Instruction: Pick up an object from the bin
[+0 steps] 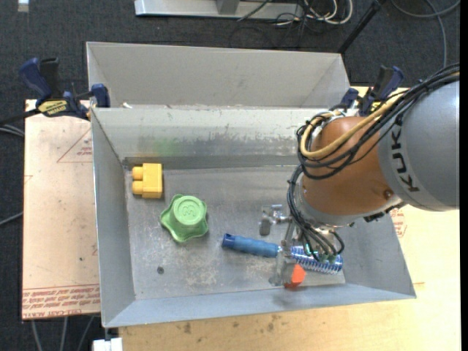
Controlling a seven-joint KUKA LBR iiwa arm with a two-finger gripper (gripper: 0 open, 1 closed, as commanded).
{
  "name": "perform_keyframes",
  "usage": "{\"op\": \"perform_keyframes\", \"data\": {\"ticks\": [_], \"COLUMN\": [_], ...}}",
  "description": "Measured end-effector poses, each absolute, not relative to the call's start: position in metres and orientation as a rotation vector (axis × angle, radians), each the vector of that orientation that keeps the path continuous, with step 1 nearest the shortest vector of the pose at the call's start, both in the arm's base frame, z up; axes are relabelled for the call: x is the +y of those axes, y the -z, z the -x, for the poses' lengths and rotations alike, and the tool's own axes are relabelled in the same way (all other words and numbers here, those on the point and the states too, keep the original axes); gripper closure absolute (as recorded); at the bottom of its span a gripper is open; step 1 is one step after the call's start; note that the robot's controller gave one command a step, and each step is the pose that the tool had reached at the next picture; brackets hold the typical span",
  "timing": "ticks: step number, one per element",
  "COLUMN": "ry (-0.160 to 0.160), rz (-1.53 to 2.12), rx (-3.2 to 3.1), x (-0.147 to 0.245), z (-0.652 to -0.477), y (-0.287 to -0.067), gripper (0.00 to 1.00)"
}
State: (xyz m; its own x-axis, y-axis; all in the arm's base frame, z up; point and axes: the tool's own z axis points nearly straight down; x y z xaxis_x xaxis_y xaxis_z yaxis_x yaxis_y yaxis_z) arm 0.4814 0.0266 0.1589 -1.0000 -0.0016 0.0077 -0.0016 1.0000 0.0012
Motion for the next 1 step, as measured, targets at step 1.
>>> {"op": "perform_keyframes", "data": {"ticks": [1], "ry": [0.000], "rz": [0.662], "rx": [-3.069], "x": [-0.0239], "z": [-0.5293], "y": [-0.0682], "gripper": [0.00]}}
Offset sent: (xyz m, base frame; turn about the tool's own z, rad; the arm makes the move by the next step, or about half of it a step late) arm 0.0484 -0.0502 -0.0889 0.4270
